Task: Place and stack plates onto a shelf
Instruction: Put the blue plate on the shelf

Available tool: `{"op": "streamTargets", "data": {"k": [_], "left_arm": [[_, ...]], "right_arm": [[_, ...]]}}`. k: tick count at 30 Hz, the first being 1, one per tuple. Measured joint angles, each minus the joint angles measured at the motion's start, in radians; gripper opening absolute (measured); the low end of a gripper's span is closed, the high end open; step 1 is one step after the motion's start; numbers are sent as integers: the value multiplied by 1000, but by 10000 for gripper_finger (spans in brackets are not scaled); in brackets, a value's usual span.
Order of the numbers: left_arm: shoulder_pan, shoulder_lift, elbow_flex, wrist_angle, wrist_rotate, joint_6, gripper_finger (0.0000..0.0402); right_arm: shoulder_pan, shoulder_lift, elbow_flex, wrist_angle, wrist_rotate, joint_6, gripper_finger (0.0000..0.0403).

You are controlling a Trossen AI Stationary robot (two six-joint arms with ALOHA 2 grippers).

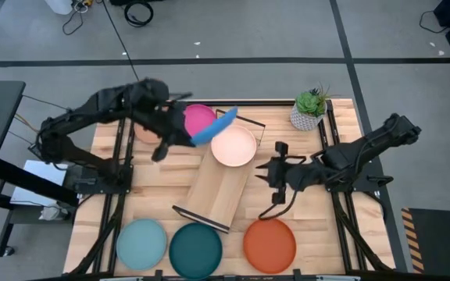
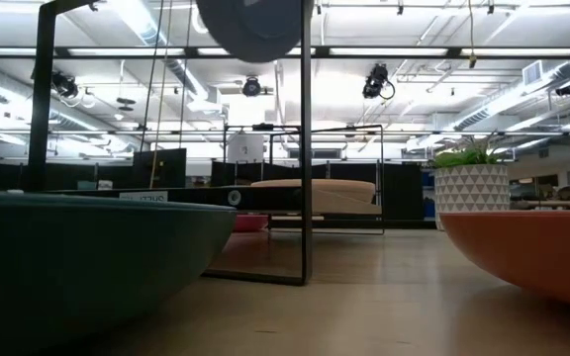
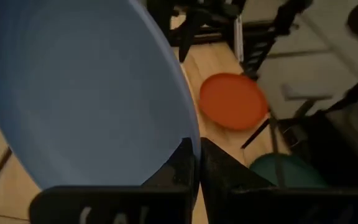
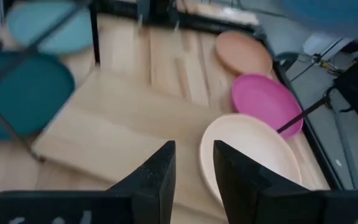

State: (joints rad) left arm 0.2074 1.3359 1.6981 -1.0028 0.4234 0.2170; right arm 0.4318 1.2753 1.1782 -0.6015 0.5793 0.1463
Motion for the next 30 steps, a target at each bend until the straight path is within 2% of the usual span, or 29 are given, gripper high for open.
{"op": "streamTargets", "data": {"k": [5,7,9,13,16,20,25,30], "left_arm": [[104,0,-5,49,265,73,17],[93,-1,-24,47,363,81,17],[50,-1,-52,48,382,84,17],[-78,-1,-150,45,234,117,17],[-176,1,-243,45,140,73,17],[-273,1,-349,43,109,-95,17],[-373,1,-406,47,41,-359,16],[-436,1,-414,74,-104,-439,19]], "right_arm": [[-25,-25,1,30,-3,-7,114],[-29,-25,1,11,-13,-7,114],[-28,-22,1,-9,-30,-6,114],[-21,-14,1,-30,-35,3,114],[-21,-9,0,-51,-36,22,114],[-21,-9,0,-59,-57,54,113],[-21,12,0,-57,-60,101,113],[-19,77,0,-56,-84,113,113]]}}
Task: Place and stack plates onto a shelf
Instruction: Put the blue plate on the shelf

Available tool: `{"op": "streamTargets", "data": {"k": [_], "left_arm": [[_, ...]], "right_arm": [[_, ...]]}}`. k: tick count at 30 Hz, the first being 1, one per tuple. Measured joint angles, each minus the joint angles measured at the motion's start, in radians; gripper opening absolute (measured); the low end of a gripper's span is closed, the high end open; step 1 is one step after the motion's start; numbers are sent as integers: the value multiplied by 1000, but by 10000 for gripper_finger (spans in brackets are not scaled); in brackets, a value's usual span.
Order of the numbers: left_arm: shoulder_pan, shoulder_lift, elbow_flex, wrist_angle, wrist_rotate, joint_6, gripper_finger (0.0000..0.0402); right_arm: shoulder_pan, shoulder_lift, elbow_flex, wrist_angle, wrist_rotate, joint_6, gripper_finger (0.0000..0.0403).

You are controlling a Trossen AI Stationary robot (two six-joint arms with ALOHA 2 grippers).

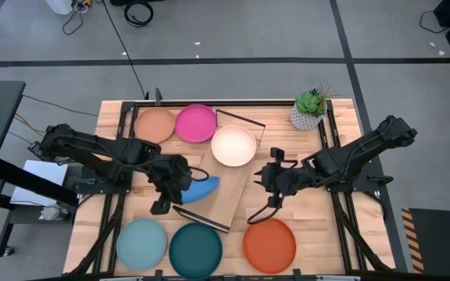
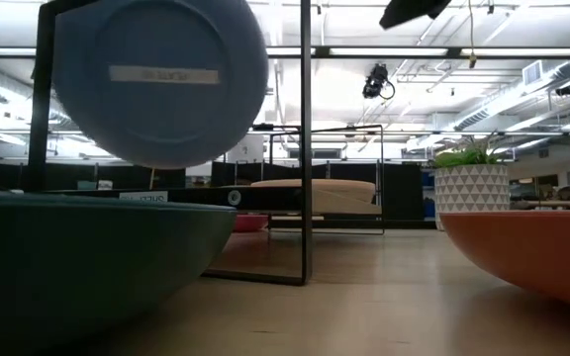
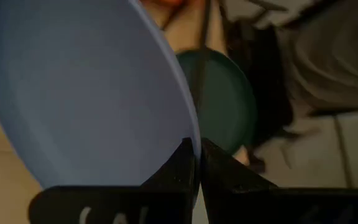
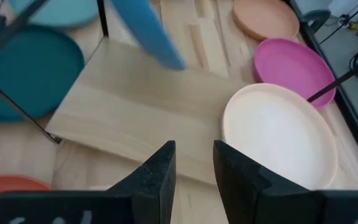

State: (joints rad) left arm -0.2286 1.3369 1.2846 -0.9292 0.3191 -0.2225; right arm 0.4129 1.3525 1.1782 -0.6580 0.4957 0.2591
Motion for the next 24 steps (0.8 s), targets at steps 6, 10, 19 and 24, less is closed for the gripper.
{"op": "streamTargets", "data": {"k": [6,10,19,24], "left_arm": [[-12,18,1,72,-104,97,19],[-13,64,1,61,-114,267,19],[-10,154,0,47,-124,474,19],[-11,171,0,42,-130,472,20]], "right_arm": [[-7,51,0,35,4,-73,113],[-16,41,0,42,6,-100,113],[-16,-9,0,58,10,-104,113],[-20,-9,0,83,2,-106,113]]}}
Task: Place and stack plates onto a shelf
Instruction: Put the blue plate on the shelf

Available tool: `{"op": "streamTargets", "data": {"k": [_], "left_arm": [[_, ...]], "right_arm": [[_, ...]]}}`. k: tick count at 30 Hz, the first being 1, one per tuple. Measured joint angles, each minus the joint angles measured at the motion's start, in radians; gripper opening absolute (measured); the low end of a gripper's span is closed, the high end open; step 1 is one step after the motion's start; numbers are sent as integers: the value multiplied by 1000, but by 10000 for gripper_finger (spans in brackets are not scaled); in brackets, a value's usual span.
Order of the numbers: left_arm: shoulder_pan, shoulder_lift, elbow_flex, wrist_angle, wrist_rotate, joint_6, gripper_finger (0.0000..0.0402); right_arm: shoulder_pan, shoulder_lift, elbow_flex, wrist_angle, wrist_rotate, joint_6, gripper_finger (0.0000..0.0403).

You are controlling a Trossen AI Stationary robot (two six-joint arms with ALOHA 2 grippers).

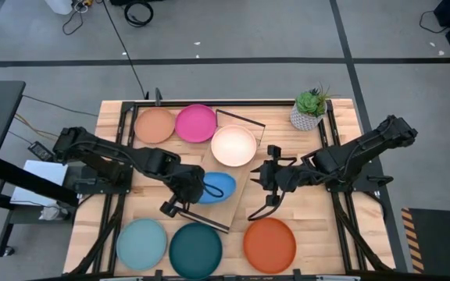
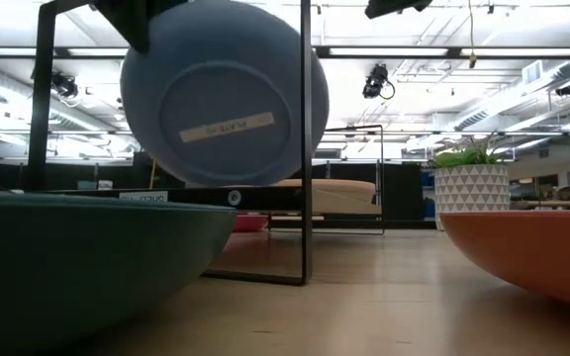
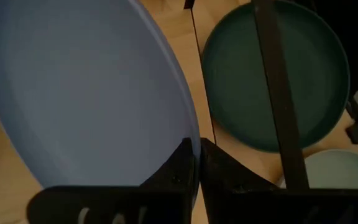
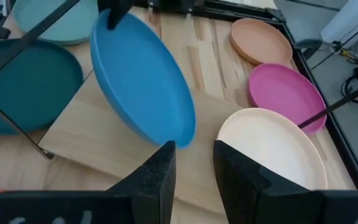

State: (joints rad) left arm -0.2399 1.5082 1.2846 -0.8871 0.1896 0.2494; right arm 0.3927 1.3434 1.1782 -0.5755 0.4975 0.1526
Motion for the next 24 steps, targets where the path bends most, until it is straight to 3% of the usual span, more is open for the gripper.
{"op": "streamTargets", "data": {"k": [9,24], "left_arm": [[-1,18,0,-11,-44,77,20],[-2,17,0,-9,-43,60,21]], "right_arm": [[0,0,0,-10,-20,27,113],[0,0,0,-10,-80,84,114]]}}
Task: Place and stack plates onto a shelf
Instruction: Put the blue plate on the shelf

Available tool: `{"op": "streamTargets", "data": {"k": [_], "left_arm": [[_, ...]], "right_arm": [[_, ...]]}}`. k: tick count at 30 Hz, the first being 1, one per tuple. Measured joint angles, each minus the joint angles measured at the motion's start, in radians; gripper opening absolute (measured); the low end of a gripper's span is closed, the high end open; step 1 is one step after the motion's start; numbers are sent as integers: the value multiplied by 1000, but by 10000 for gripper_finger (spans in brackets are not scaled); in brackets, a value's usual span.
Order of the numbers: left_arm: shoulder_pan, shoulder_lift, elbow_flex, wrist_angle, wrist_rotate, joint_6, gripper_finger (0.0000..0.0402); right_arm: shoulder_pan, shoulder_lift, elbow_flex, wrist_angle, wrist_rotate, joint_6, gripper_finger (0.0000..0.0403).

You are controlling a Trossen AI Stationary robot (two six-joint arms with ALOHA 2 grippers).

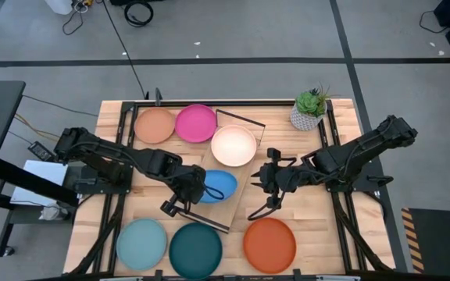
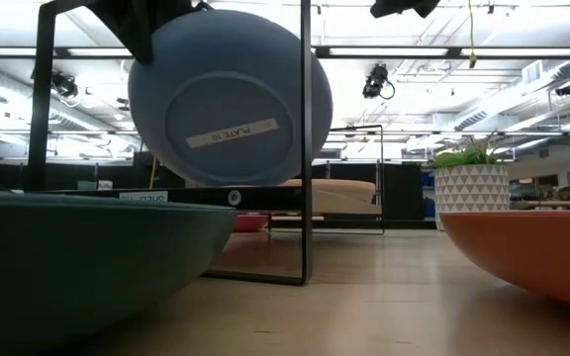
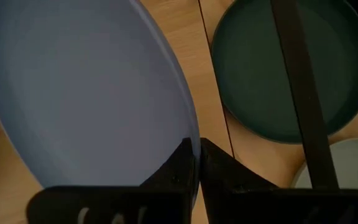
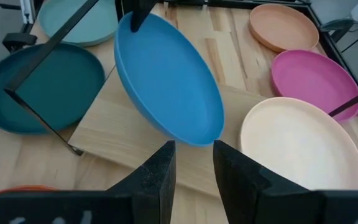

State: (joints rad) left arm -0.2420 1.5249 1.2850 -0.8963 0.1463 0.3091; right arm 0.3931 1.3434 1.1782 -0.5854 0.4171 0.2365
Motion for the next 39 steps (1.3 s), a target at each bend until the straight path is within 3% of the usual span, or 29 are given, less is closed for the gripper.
{"op": "streamTargets", "data": {"k": [7,18,27,33,39], "left_arm": [[-4,0,0,1,-33,1,28],[-19,-1,0,25,-95,39,112],[-14,-117,0,98,-106,-10,116],[-22,-228,-4,161,-109,-23,106],[-29,-351,-239,349,-110,-14,82]], "right_arm": [[4,0,0,0,0,16,114],[20,0,0,-16,0,31,114],[27,16,-2,-11,2,33,114],[44,104,-39,108,7,-1,114],[64,225,-43,178,6,-34,113]]}}
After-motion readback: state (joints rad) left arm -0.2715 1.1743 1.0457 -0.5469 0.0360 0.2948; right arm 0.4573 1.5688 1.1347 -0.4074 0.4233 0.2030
